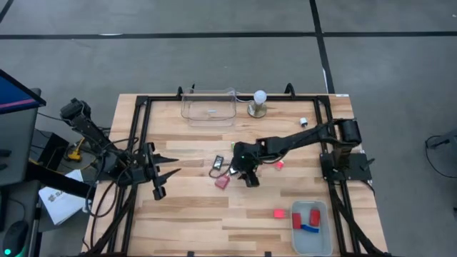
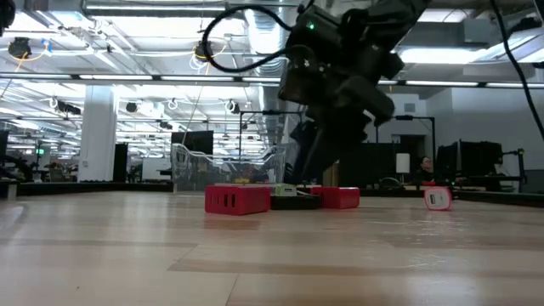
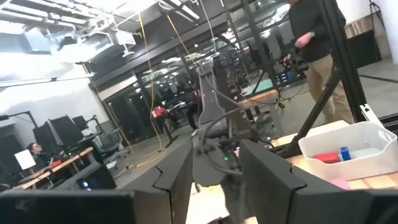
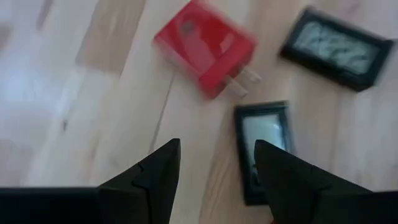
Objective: Pick & Place Office items
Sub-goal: Put the right black digital clock into the gray bin
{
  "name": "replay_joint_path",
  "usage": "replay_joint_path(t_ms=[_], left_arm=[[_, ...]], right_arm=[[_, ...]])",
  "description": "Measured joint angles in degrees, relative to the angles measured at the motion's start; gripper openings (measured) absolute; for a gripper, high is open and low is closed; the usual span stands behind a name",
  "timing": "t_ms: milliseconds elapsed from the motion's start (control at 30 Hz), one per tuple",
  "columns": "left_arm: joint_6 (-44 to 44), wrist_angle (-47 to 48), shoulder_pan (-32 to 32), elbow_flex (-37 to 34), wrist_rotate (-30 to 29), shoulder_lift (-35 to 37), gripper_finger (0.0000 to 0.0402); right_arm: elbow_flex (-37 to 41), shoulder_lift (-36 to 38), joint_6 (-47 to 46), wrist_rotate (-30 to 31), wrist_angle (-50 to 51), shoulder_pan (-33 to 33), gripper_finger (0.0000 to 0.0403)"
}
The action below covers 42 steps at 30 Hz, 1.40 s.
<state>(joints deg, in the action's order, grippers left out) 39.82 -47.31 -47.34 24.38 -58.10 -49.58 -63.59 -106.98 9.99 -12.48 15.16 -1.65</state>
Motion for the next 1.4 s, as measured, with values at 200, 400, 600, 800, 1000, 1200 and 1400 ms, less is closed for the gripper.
replay_joint_path(t_ms=[200, 400, 600, 800, 1000, 1200, 1400], left_arm=[[0.60, 0.02, -0.25, 0.00, -0.19, 0.02, 0.0129], [0.36, 0.00, -0.25, 0.00, -0.21, 0.02, 0.0129], [0.36, 0.00, -0.25, 0.00, -0.19, 0.02, 0.0129], [0.34, 0.00, -0.25, 0.00, -0.19, 0.02, 0.0129], [0.34, -0.02, -0.25, 0.00, -0.19, 0.02, 0.0129], [0.30, -0.04, -0.25, 0.00, -0.18, 0.02, 0.0129], [0.30, -0.04, -0.25, 0.00, -0.16, 0.02, 0.0129]], right_arm=[[-0.02, 0.01, 8.02, 9.33, -2.30, -2.61, 0.0205], [-0.11, 0.10, 6.83, 9.50, -4.89, -1.31, 0.0234], [-0.09, 0.09, 5.52, 8.38, -4.89, -0.05, 0.0265], [-0.09, 0.09, 4.32, 6.45, -3.45, 1.46, 0.0271], [-0.11, -1.14, 2.81, 6.60, -3.61, 1.46, 0.0271], [-0.15, -4.87, 1.95, 8.38, -2.80, 1.04, 0.0271], [-0.26, -5.35, 1.96, 9.16, -2.99, 1.23, 0.0271]])
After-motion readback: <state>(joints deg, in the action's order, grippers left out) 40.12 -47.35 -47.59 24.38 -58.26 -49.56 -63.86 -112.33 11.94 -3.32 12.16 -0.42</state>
